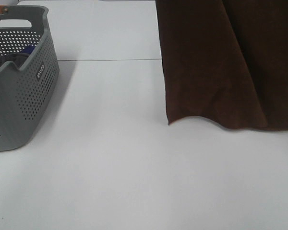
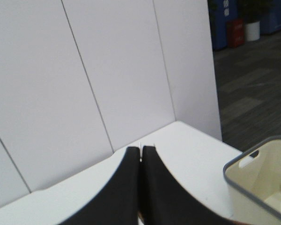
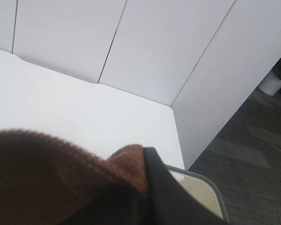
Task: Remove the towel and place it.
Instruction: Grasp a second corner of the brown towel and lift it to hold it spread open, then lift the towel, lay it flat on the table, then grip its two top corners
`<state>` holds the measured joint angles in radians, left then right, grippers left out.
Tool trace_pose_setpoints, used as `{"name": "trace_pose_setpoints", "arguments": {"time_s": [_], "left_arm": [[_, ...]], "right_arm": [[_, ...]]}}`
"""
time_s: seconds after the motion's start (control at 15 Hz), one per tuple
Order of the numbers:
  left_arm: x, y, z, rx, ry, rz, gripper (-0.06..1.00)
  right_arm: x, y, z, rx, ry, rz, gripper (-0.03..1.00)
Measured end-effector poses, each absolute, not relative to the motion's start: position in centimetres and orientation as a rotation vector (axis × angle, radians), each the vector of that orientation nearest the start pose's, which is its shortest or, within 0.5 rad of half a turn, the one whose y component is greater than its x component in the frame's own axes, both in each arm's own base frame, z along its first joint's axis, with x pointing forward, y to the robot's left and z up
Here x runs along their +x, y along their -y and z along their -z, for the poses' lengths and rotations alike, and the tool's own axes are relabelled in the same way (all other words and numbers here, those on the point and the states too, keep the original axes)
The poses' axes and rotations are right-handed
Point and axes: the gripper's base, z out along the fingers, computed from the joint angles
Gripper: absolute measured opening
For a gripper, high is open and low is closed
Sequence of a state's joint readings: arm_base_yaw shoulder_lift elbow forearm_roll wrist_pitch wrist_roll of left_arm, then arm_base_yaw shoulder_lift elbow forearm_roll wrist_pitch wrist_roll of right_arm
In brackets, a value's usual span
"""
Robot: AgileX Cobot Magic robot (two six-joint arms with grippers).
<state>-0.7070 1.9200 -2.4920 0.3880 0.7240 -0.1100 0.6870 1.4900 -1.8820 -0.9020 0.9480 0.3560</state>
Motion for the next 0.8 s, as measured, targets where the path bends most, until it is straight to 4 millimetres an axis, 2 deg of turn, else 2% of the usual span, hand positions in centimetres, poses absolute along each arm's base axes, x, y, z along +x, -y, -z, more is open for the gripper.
{"name": "trace_pose_setpoints", "arguments": {"time_s": [0.13, 0.27, 0.33, 0.4, 0.6, 0.8], "left_arm": [[34.6, 24.4, -52.0, 0.484, -1.636, 0.145, 0.0], [37.7, 23.3, -49.2, 0.431, -1.75, 0.095, 0.0], [39.9, 22.6, -47.2, 0.405, -1.802, 0.072, 0.0], [41.2, 22.0, -46.3, 0.388, -1.817, 0.065, 0.0], [44.9, 20.5, -44.4, 0.333, -1.741, 0.084, 0.0], [47.6, 18.2, -44.8, 0.234, -1.537, 0.166, 0.0]], "right_arm": [[27.6, -15.2, -51.5, -0.385, -1.753, 0.34, 0.0], [29.2, -16.4, -49.9, -0.422, -1.782, 0.378, 0.0], [30.6, -17.4, -48.6, -0.461, -1.777, 0.438, 0.0], [32.0, -18.0, -47.7, -0.483, -1.76, 0.467, 0.0], [37.1, -17.4, -45.1, -0.465, -1.703, 0.413, 0.0], [41.0, -17.0, -43.7, -0.51, -1.551, 0.249, 0.0]]}}
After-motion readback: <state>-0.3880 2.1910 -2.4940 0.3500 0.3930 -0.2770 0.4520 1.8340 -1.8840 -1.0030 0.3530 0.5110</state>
